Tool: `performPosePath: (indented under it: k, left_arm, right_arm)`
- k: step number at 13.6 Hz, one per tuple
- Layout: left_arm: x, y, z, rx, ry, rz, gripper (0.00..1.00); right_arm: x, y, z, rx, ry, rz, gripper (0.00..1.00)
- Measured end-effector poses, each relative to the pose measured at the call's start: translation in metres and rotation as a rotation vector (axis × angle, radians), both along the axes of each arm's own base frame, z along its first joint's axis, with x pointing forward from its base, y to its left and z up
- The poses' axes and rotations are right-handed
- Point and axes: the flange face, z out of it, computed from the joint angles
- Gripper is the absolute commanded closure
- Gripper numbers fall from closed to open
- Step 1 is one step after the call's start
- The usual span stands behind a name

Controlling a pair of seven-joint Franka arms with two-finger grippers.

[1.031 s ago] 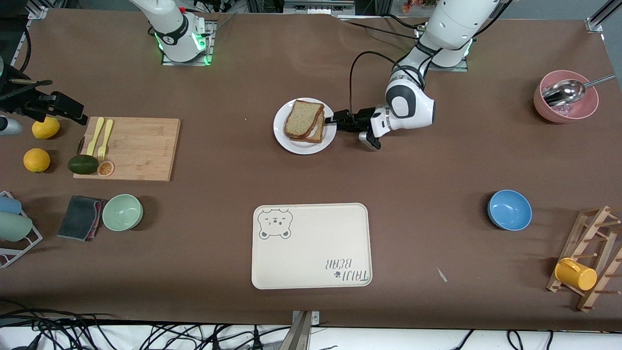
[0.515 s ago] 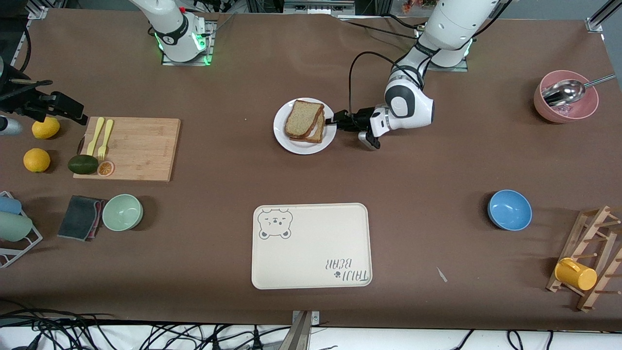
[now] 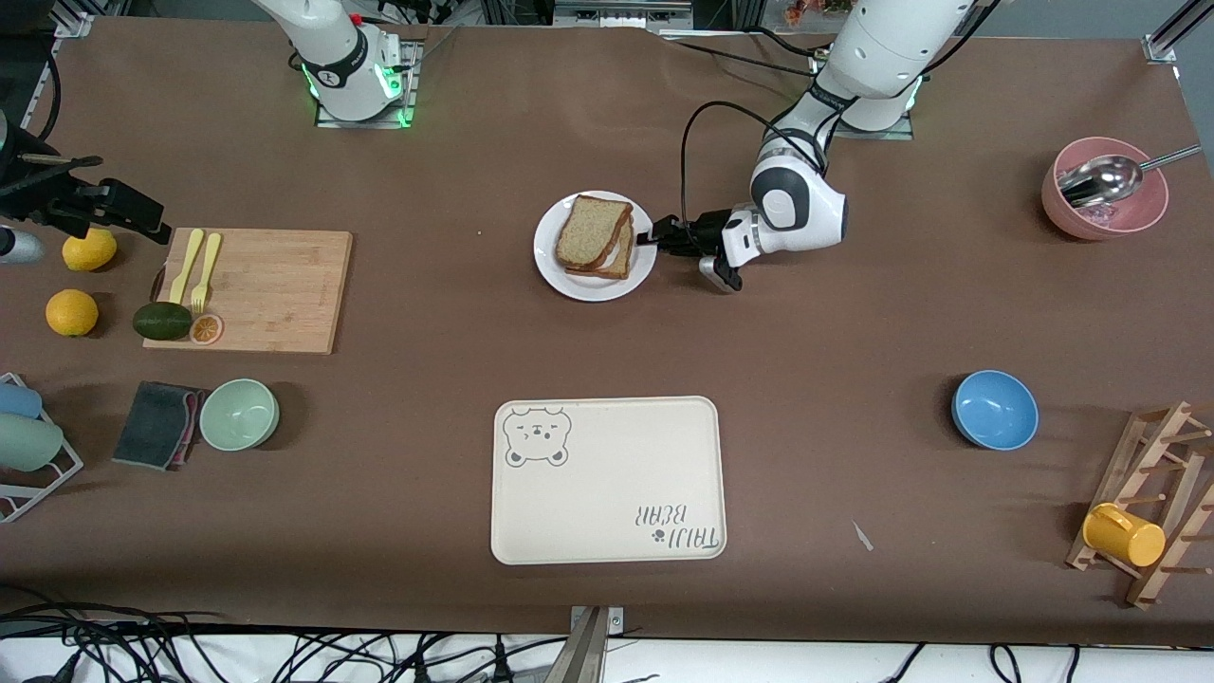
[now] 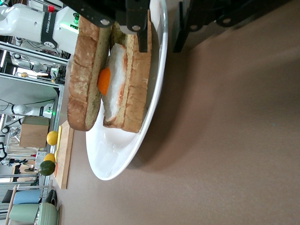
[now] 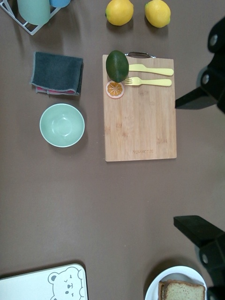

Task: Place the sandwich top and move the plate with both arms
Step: 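Slide the white plate with the left gripper onto the bear tray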

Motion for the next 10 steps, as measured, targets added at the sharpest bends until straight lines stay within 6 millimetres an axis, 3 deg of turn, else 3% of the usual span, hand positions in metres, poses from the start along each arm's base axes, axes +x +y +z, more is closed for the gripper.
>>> performPosePath:
  k: [7,10]
  left_arm:
    - [0.0,0.0001,-0.0002,0.0,-0.005,-0.003,0.99]
    - [0.0,0.0002,-0.0002,0.0,-0.007,-0.003,1.0]
  right_arm:
    - [0.0,0.0,0.0,0.0,0.0,0.0,0.0]
    - [0.0,0.0,0.0,0.0,0.0,0.0,0.0]
